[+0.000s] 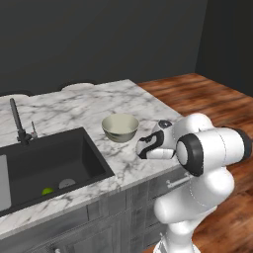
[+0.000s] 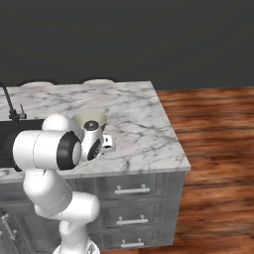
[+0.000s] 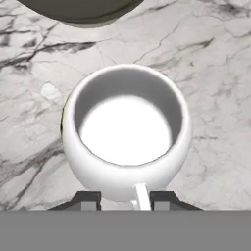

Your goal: Clear the mugs and bowl far away from the sink.

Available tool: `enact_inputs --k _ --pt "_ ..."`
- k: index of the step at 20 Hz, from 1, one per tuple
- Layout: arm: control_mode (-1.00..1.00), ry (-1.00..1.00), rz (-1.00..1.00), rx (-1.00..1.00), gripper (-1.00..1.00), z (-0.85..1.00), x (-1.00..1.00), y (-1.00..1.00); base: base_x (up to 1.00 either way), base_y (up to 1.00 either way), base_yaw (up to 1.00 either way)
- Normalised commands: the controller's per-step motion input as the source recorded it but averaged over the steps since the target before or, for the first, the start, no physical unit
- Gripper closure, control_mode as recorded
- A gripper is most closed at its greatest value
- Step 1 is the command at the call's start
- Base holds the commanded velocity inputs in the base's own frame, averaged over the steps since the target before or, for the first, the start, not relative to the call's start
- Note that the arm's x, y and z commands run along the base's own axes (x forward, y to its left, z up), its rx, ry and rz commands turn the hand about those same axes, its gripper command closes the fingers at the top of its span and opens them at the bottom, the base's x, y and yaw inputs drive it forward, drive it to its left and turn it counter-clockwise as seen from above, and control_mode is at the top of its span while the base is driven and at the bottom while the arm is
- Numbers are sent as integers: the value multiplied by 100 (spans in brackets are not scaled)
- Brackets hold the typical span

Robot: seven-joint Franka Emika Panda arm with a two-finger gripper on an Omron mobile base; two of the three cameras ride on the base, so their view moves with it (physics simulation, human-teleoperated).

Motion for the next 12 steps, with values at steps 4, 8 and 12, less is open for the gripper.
enact_inputs --k 4,8,12 --pt "-100 0 0 0 100 2 -2 0 0 0 0" --pt "-100 0 1 0 100 40 -1 0 0 0 0" --pt "-100 0 4 0 100 72 -7 1 0 0 0"
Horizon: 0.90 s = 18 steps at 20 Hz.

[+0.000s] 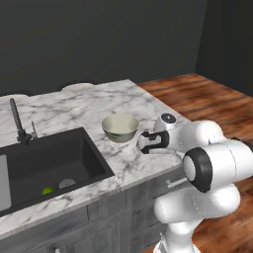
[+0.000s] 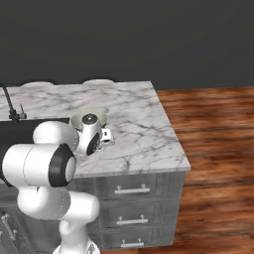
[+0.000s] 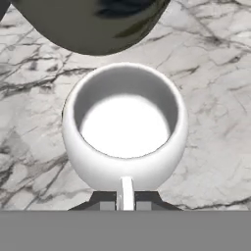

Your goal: Clear the mugs and bowl far away from the sink.

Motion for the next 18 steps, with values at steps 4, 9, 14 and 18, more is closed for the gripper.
enact_inputs --k 4,9,14,18 --pt "-100 0 13 0 100 84 -27 5 0 0 0" --pt "-100 0 19 0 100 65 -36 14 0 0 0" --pt "-100 0 14 0 100 54 -42 16 0 0 0" --pt "-100 0 4 0 100 39 -49 0 0 0 0"
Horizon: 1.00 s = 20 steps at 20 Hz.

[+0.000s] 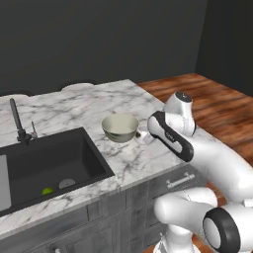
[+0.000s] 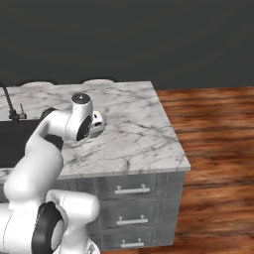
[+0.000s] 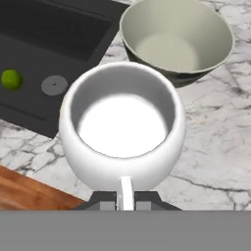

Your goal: Clear the mugs and bowl far away from the sink.

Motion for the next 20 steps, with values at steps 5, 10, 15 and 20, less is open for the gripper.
enact_inputs --k 5,10,15,20 --pt "-100 0 0 0 100 19 -41 0 0 0 0" --pt "100 0 0 0 100 6 -24 1 -22 8 2" --pt "100 0 0 0 100 0 0 0 -65 53 32" --pt "100 0 0 0 100 0 0 0 -40 61 60"
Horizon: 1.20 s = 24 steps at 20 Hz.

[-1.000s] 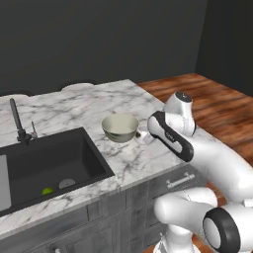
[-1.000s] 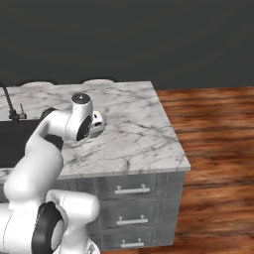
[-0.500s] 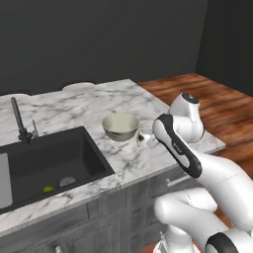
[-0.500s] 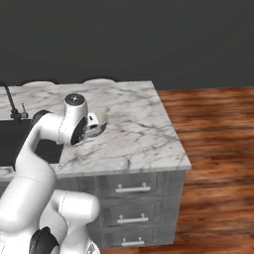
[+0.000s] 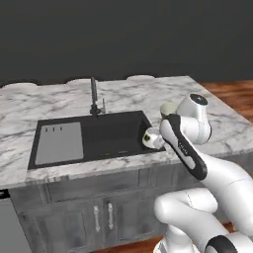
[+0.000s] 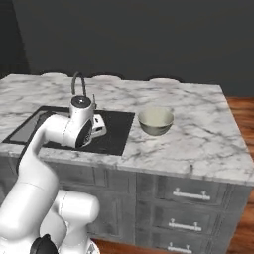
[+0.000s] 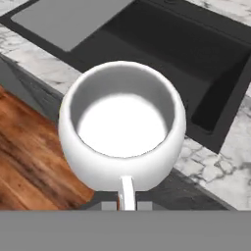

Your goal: Clear the mugs and bowl far away from the sink.

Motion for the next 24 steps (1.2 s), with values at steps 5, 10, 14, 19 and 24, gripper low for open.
enact_inputs --k 5,10,14,19,24 --pt "100 0 0 0 100 0 0 0 -26 59 71" --pt "100 0 0 0 100 0 0 0 -17 76 70" --pt "100 0 0 0 100 0 0 0 -5 89 67" --pt "100 0 0 0 100 0 0 0 20 74 59" --pt "100 0 0 0 100 0 0 0 61 51 52"
